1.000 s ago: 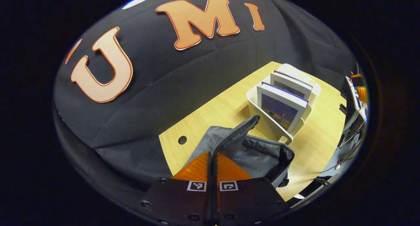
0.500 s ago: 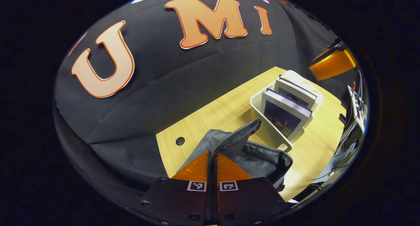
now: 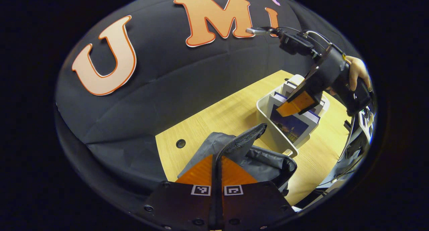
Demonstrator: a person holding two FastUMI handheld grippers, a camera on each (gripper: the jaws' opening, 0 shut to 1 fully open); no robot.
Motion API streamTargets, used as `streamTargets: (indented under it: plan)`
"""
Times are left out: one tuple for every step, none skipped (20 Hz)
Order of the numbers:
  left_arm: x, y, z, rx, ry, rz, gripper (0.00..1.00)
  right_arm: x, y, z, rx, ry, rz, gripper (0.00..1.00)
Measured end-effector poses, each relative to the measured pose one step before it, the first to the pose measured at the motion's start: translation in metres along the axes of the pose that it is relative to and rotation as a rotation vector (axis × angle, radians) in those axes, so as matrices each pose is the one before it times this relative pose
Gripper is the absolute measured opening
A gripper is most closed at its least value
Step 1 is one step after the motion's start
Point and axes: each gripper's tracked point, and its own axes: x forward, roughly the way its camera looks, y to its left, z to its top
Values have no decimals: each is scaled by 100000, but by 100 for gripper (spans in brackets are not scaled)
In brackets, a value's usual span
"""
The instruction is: Open the schoolbag, grab two books from the bookshelf and put them into the schoolbag.
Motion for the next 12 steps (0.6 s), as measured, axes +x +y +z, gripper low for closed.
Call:
streamTargets:
  plan:
    - [31, 11, -152, -139, 395, -403, 1, 674, 44, -337, 1731, 1772, 20, 99]
    - [-81, -157, -77, 219, -152, -619, 1, 802, -35, -338, 1018, 1678, 178, 98]
    - [-52, -55, 97, 135, -134, -276, 1, 660, -147, -524, 771, 2045, -202, 93]
    - [-20, 11, -27, -56, -145, -114, 1, 570, -6, -379, 925, 1652, 584, 89]
    - [73, 2, 81, -441, -183, 98, 0, 589, -175, -189, 388, 179, -779, 81]
    - [66, -86, -157, -437, -256, -23, 1, 437, -452, -57, -700, 94, -1418, 68]
    - [162, -47, -97, -340, -382, 144, 1, 386, -310, -95, -365, -162, -1327, 55]
    - [-108, 81, -162, -455, -92, 96, 1, 63, 96, -100, 867, 26, 349, 43]
    - [5, -35, -259, -725, 80, 130, 1, -159, 31, 228, 356, 163, -20, 40]
    - [-77, -57, -259, -819, 143, -30, 1, -139, -143, -110, 339, 399, -668, 39]
    - [-106, -51, 59, -410, -491, -254, 1, -333, -134, -122, 276, 28, -559, 38]
    - [-12, -47, -54, -249, -256, 205, 1, -476, 3, -11, 223, -391, 28, 38]
